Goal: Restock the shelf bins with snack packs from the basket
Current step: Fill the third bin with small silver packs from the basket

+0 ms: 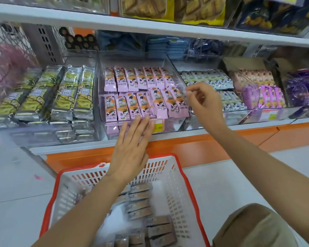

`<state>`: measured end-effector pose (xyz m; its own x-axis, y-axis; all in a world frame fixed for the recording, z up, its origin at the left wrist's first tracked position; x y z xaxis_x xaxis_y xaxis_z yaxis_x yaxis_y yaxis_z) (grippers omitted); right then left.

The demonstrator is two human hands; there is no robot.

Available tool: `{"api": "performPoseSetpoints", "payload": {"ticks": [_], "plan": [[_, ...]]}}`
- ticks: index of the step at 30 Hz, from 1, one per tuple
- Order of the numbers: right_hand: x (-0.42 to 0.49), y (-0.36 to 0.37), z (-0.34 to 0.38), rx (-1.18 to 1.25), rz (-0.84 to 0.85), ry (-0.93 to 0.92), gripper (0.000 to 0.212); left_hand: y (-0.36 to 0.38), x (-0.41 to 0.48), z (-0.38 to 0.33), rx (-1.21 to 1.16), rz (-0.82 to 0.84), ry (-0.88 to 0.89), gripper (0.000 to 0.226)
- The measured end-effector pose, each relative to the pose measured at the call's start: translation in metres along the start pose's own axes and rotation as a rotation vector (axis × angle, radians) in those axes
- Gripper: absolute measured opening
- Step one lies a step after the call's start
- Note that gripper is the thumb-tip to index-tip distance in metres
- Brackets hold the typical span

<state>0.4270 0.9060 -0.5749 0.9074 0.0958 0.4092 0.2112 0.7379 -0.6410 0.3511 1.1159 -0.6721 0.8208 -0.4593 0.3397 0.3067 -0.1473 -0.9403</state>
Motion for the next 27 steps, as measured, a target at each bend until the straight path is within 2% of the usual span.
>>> {"api": "performPoseSetpoints", "payload": {"ticks": [4,9,15,19,22,25,27], "plan": [[-0.072,0.041,0.033,0.163,0.218,-0.088,0.01,0.021,-0.045,0.008,0.037,0.051,0.058,0.071],[-0.144,0.143,0.008,0.202,0.534,0.011,0.011,0.065,-0.085,0.041,0.026,0.343,-0.021,0.077],[-0.227,0.252,-0.05,-0.047,1.067,0.24,0.027,0.118,-0.133,0.085,0.032,0.598,-0.317,0.09],[-0.283,0.292,-0.079,-0.235,1.465,0.374,0.041,0.133,-0.142,0.095,0.04,0.608,-0.329,0.091],[-0.314,0.308,-0.09,-0.356,1.588,0.375,0.019,0.139,-0.144,0.097,0.047,0.623,-0.319,0.094],[-0.329,0.315,-0.096,-0.47,1.594,0.309,0.035,0.145,-0.146,0.097,0.008,0.598,-0.303,0.099],[-0.33,0.318,-0.099,-0.46,1.518,0.316,0.032,0.149,-0.149,0.098,-0.005,0.585,-0.31,0.105]]}}
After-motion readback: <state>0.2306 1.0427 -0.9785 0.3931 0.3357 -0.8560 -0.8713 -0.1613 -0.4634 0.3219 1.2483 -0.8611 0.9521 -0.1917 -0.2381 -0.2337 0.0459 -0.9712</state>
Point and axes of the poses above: each hand's wrist, its own x-axis towards the middle knuckle, its own y-axis out of the palm, z = x × y, the point moved 5 cm from there along x, towards the middle knuckle, and after that the axes turned 12 degrees about z, right-handed, at the moved point
